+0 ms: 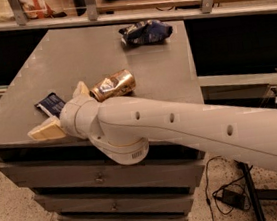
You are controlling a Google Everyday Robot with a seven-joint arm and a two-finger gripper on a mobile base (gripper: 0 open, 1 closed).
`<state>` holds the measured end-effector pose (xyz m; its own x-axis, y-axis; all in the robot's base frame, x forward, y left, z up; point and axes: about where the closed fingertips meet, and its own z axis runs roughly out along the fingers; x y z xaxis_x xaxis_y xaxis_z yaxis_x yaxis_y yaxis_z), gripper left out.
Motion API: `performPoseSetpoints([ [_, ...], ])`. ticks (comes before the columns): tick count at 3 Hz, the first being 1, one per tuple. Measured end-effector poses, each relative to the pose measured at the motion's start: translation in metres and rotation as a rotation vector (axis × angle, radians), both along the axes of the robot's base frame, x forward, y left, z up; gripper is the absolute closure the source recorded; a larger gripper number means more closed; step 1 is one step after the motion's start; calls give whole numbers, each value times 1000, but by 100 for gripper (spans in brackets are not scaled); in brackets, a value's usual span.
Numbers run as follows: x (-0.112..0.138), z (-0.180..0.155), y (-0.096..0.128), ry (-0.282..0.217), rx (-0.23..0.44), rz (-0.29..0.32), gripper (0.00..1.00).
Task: Move rxbar blueberry near blue chip bag
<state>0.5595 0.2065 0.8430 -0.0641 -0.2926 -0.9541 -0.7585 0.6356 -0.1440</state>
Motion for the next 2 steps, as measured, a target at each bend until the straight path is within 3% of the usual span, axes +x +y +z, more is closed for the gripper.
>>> performPoseSetpoints([
  [1, 0, -5, -2, 16, -7, -4, 4],
  [2, 0, -10, -2, 29, -14, -3, 21],
])
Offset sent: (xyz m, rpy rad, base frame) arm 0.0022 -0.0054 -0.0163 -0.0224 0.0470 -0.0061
